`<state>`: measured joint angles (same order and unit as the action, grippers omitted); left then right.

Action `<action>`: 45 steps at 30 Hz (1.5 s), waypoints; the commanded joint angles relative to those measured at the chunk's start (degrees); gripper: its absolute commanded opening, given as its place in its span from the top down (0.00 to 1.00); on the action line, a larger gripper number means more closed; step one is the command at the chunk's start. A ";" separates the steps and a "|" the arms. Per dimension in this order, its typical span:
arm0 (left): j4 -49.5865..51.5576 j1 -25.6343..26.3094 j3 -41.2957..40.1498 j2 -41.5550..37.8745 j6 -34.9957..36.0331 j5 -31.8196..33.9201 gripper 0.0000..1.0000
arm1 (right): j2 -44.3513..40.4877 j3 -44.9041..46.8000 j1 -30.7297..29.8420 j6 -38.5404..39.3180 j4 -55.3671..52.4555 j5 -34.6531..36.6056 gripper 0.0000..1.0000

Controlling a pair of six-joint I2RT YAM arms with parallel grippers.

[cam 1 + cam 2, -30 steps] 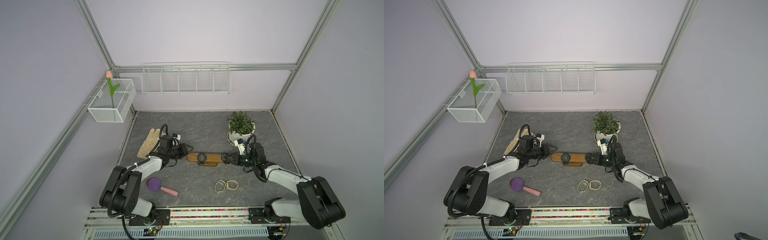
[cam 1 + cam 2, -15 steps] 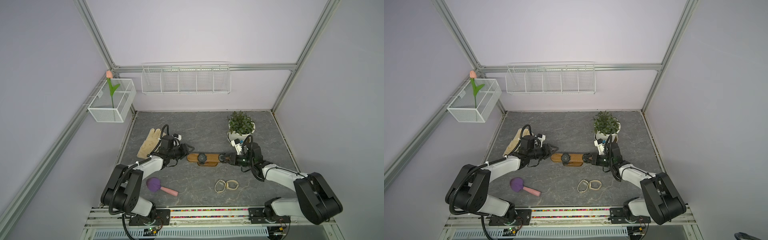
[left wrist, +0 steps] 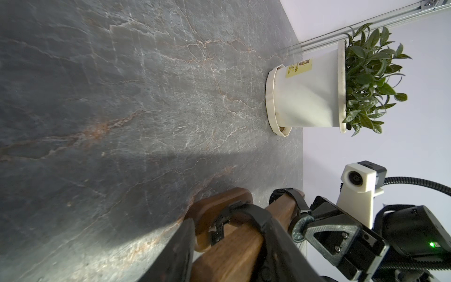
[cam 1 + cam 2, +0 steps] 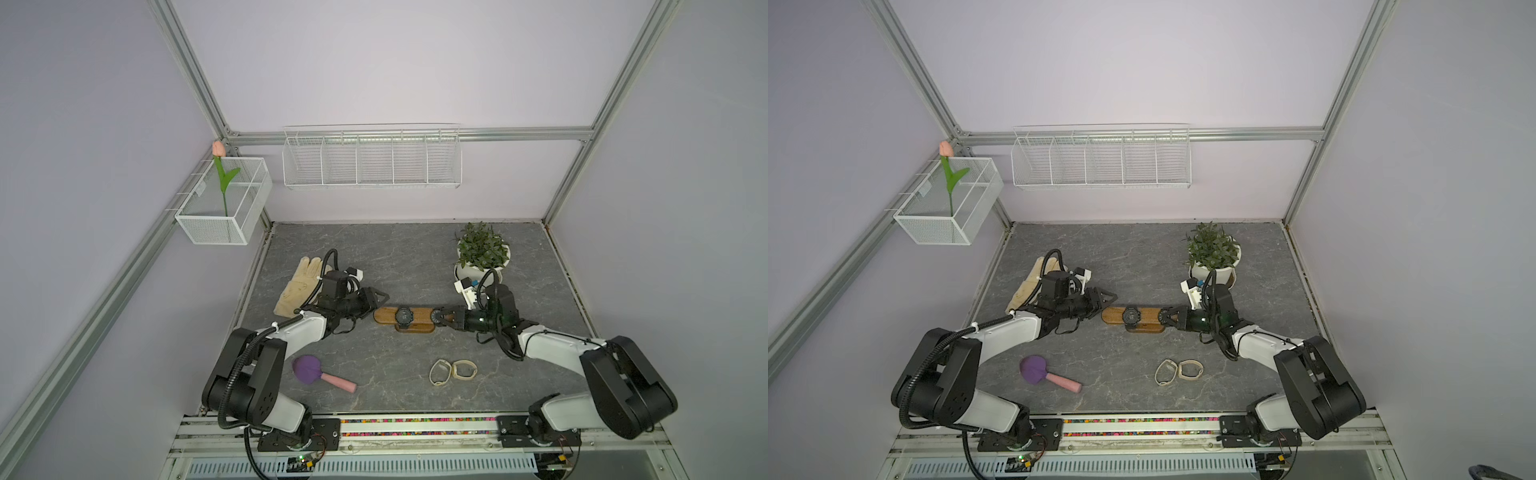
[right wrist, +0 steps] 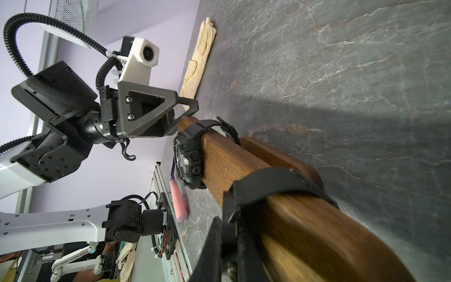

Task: Place watch on stand
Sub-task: Place the watch on the stand.

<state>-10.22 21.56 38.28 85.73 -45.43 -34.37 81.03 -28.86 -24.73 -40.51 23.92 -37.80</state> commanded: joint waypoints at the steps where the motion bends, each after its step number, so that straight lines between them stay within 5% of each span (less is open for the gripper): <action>1: -0.77 0.42 1.53 0.88 -0.43 -0.35 0.50 | 1.36 -1.24 -1.08 -0.78 0.58 0.16 0.93; 45: -0.68 0.82 2.76 2.32 -0.35 -0.79 0.51 | 11.22 -6.95 -6.25 -4.92 7.97 0.12 0.90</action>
<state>-10.26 21.98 39.27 87.61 -45.43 -34.59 91.20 -35.29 -30.59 -44.58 31.18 -38.24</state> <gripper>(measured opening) 0.493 0.109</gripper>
